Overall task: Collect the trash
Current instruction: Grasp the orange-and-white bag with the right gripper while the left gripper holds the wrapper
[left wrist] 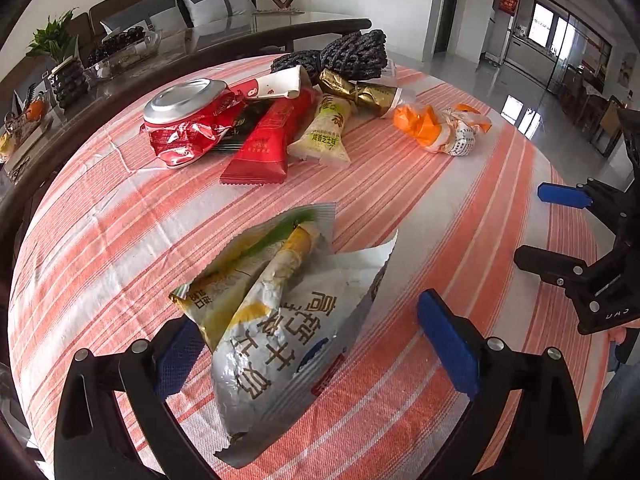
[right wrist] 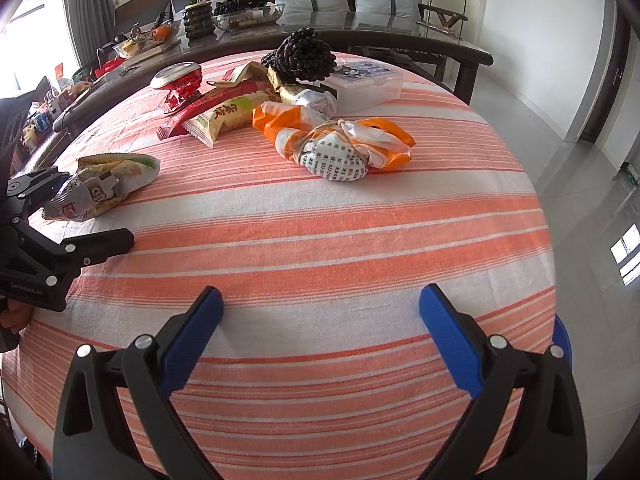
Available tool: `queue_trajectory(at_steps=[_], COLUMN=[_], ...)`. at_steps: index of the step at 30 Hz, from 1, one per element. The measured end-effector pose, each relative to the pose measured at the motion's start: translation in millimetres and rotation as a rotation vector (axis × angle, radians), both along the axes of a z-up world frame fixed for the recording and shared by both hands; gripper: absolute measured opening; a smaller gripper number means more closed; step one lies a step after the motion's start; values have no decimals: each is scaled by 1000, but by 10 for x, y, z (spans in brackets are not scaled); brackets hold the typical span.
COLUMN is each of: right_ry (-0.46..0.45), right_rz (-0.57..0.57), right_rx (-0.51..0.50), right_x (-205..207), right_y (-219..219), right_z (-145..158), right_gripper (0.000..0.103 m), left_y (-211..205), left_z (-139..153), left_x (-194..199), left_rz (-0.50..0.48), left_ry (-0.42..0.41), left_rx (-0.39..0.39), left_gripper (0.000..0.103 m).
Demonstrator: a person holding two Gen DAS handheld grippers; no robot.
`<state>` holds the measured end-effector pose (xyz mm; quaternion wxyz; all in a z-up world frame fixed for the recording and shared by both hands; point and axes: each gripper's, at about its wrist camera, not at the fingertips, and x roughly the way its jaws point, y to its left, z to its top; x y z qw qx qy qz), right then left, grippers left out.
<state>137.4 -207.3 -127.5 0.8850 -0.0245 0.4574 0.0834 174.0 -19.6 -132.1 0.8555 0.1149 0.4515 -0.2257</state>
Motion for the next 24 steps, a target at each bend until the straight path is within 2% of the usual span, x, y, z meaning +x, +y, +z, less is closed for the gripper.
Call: queue_trajectory(at_steps=[4,9,13,17,21,24], right_ry=[2,-1,9,-1,44,131], right_rz=[27,30,92,126,271,429], right_rx=[61,71,86,169,277,343], right_x=[53,464,820,1029,953,688], right_y=[-115,-397,-400,-349,-209,-109], right_z=[32,168,216,222,242,274], right_gripper=[96,96,96,96,96,96], left_y=[6,7,8,6,6,5], left_z=[0,-2,-3,-3,-3,-8], left_x=[6,6,5,6,7,7], left_rz=[2,1,1,2,2,2], left_ry=[1,2,2,1,1,1], left_rx=[-3,-4,-4,-4,-4,-3], left_gripper=[98,98,98,98,98,98])
